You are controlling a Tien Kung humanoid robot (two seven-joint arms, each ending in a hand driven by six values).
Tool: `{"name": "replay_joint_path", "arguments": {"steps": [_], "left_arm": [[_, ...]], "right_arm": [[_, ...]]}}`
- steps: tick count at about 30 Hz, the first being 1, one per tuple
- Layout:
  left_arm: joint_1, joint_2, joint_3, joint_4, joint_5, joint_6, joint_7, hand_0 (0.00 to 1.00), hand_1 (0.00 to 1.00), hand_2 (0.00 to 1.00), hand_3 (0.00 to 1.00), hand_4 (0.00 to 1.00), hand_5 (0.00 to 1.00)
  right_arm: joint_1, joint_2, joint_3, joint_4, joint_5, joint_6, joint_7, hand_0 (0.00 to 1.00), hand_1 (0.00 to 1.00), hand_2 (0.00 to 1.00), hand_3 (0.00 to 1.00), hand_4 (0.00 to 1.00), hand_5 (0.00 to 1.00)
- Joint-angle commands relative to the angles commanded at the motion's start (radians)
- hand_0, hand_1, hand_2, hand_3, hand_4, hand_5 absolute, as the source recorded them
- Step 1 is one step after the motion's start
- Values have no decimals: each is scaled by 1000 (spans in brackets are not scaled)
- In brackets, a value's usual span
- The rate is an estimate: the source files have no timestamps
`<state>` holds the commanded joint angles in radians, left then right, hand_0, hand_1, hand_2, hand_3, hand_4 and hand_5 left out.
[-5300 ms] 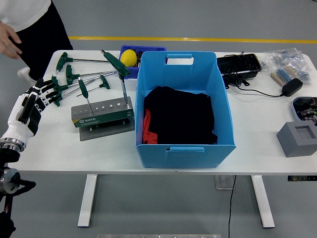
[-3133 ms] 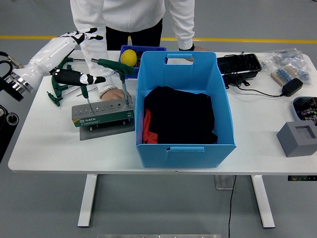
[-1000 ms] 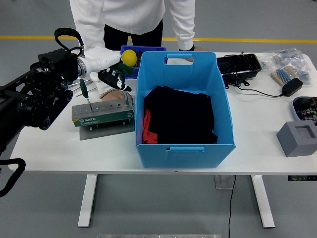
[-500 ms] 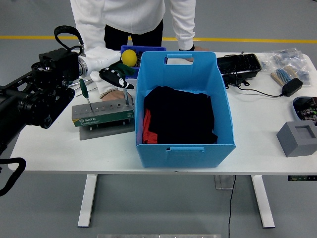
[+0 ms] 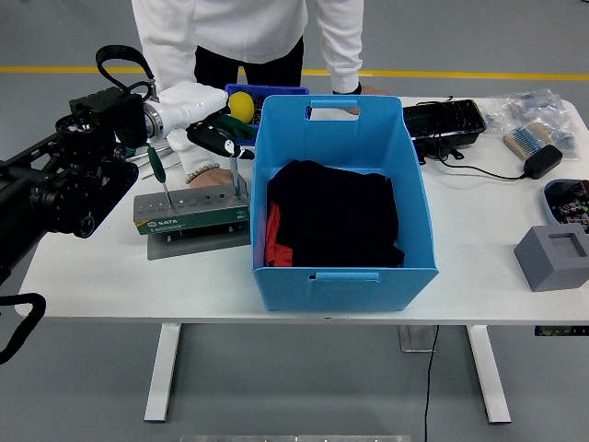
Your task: Lift tool from toolbox,place it in box,lift tool from toolbox,place it in box
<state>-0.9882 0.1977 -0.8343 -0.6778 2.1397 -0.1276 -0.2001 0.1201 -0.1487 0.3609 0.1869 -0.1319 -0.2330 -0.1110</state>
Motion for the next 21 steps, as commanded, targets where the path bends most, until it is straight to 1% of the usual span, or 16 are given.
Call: {"name": "replay_joint_path", "arguments": {"steps": [4, 5, 10, 11, 16, 17, 21], "left_arm": [[-3, 6, -6, -6, -7, 27, -14, 92, 2, 3, 17, 998, 748], [-4, 8, -7, -8, -9, 33, -18, 88, 2, 2, 15, 998, 673], [-13, 17, -17, -23, -19, 59, -37, 88, 2, 2, 15, 998, 673], [-15, 18, -18, -27, -21, 63, -39, 84, 2, 2, 10, 998, 657], [-27, 28, -27, -50, -33, 71, -47, 84, 2, 2, 10, 998, 657], [-30, 30, -29, -54, -35, 71, -48, 84, 2, 2, 9, 966, 621], [-43, 40, -33, -66, -39, 63, -47, 84, 2, 2, 9, 966, 621]], "right_arm": [[-1, 0, 2, 0, -2, 0, -1, 648, 639, 714, 578, 818, 681], [-1, 0, 1, 0, -2, 0, 0, 649, 639, 714, 577, 817, 680], [-1, 0, 0, -1, -2, 0, 0, 649, 639, 714, 577, 817, 680], [-1, 0, 0, -1, -1, 0, 0, 648, 638, 713, 578, 817, 681], [-3, 1, 3, -1, -3, -1, -1, 648, 638, 713, 578, 817, 681], [-3, 1, 5, -1, -5, -1, -1, 647, 637, 714, 577, 817, 681], [-4, 2, 8, -1, -10, 0, -3, 647, 637, 714, 577, 817, 681]]}}
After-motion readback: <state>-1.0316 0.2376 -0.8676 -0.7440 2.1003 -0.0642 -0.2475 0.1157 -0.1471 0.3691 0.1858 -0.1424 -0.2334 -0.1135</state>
